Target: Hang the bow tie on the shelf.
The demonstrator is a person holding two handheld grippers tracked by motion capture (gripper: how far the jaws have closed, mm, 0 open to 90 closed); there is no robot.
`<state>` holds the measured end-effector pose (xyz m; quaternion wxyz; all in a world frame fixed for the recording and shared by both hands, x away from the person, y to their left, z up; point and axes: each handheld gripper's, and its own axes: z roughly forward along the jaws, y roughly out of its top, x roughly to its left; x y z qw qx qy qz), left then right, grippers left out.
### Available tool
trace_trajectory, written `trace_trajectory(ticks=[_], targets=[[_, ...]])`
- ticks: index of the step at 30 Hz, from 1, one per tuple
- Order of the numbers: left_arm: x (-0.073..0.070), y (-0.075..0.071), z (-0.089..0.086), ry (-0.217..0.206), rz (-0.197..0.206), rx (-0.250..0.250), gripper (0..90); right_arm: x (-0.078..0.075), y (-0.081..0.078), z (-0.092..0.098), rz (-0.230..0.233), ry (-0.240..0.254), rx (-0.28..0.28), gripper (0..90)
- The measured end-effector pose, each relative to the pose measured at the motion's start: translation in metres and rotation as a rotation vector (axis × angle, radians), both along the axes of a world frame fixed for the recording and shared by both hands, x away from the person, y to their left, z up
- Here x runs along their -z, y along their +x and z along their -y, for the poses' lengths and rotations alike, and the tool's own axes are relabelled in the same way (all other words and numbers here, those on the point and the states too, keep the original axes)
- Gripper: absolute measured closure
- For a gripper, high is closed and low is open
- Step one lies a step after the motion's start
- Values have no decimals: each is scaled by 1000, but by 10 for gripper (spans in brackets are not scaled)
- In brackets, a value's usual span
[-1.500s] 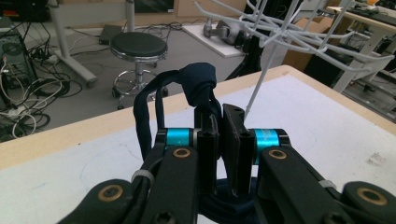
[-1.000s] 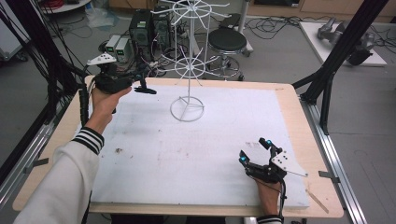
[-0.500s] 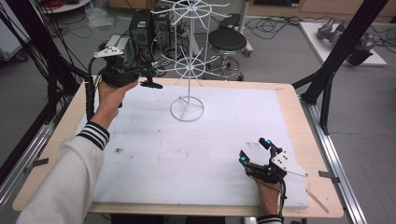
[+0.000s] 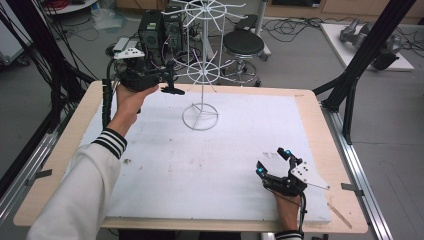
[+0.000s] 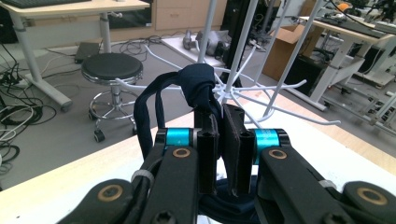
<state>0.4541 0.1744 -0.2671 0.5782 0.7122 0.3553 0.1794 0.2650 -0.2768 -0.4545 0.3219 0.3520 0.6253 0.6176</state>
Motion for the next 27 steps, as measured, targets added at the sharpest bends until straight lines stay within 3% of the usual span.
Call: trace_trajectory(ticks=[27], targets=[[30,6,21,54,-58,26,837,0,0,0,-1,-1,-1,102]])
